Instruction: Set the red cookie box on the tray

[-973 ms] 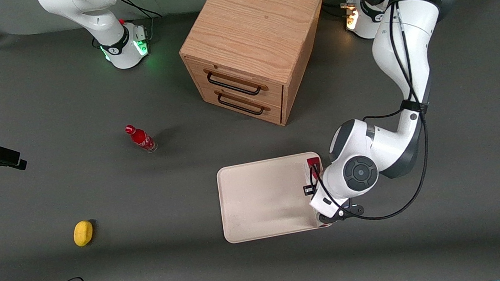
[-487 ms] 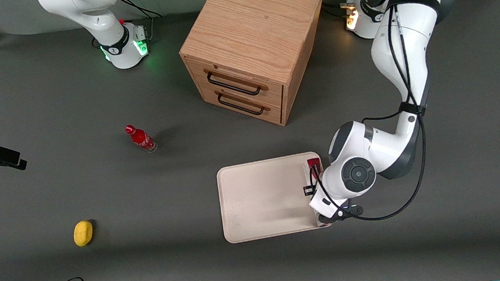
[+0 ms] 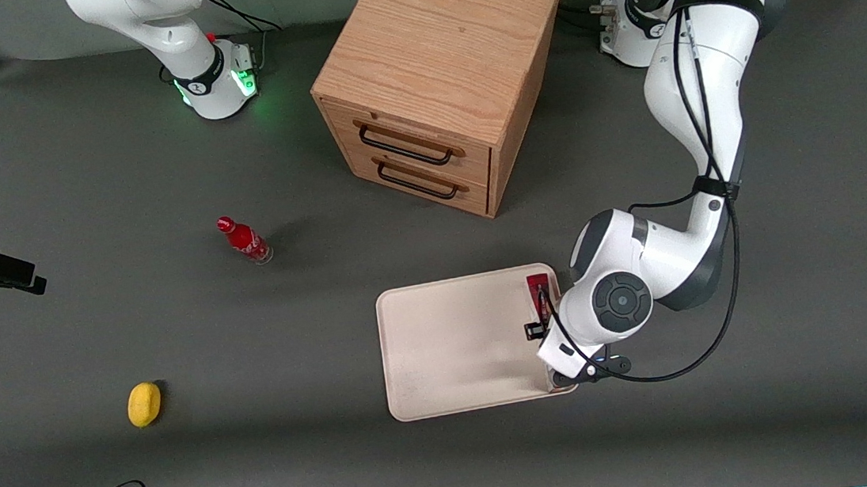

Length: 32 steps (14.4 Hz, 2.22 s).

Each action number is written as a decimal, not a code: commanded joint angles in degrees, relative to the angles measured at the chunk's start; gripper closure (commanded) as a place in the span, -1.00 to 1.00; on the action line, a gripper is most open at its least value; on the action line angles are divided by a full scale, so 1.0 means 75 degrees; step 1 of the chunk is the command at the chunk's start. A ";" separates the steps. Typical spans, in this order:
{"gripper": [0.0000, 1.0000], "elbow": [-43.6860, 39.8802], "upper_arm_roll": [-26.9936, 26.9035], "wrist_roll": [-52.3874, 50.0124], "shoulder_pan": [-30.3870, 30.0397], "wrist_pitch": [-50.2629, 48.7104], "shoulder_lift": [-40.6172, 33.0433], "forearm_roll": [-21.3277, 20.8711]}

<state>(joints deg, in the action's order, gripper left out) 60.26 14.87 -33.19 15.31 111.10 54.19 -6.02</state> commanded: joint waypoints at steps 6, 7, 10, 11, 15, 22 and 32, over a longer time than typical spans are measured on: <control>-1.00 0.0134 -0.0073 -0.0087 -0.0026 -0.0095 -0.0369 -0.0147; -1.00 0.0204 -0.0085 -0.0017 -0.0130 -0.0246 -0.0544 -0.0147; -1.00 0.0799 -0.0038 0.0543 -0.0645 -0.0867 -0.1374 -0.0100; -1.00 0.1069 -0.0026 0.0686 -0.0786 -0.0996 -0.1772 -0.0042; -1.00 0.3304 -0.0014 0.1072 -0.1524 -0.0927 -0.3927 -0.0030; -1.00 0.5722 -0.1288 0.2911 -0.1867 -0.1348 -0.6788 0.0052; -1.00 0.5806 -0.2241 0.3664 -0.1772 -0.2896 -0.8116 0.0907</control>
<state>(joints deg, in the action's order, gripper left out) 101.68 -1.20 -5.16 1.36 89.49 -4.54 -1.55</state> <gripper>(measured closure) 0.000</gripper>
